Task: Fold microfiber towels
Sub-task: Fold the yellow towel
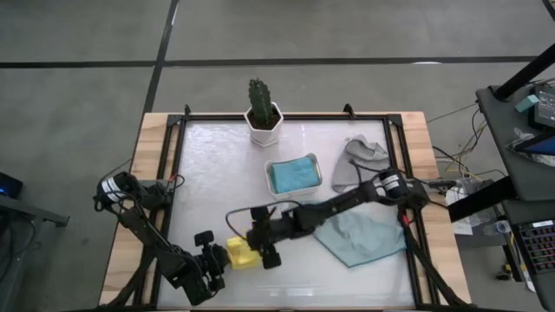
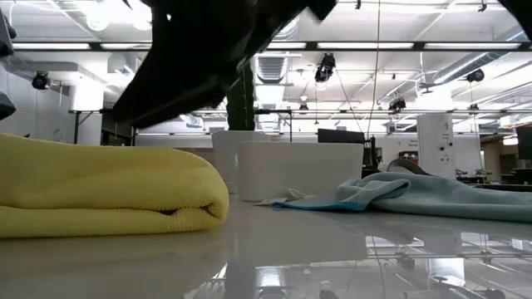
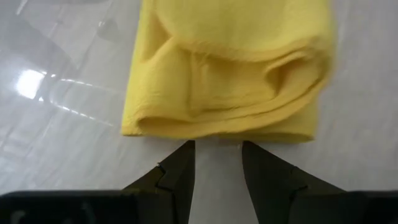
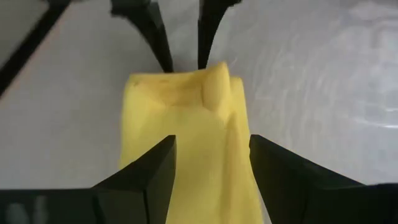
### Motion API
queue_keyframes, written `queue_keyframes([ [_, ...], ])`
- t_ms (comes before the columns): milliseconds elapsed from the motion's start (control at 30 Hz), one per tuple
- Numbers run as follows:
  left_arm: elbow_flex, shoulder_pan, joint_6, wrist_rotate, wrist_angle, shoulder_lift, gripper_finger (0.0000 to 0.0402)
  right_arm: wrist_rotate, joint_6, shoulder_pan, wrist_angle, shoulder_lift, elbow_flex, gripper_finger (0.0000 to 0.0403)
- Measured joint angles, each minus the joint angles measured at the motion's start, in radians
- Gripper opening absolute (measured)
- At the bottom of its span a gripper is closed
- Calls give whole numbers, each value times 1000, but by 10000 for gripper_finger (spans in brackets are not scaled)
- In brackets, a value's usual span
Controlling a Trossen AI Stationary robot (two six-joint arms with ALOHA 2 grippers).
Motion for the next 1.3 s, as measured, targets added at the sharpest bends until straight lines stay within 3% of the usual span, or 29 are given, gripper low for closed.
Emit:
queue_keyframes([
  [133,-20,4,-1,-6,1,0,118,-160,63,-62,66,21,0,194],
  [433,-22,10,16,-96,1,0,118,-345,158,-109,124,87,0,194],
  [667,-23,14,31,-104,2,0,118,-362,184,-108,120,108,0,169],
  [1100,-40,14,25,-109,11,0,118,-367,145,-103,141,108,31,18],
  [1300,-66,14,23,-108,33,0,118,-364,102,-92,153,106,66,9],
])
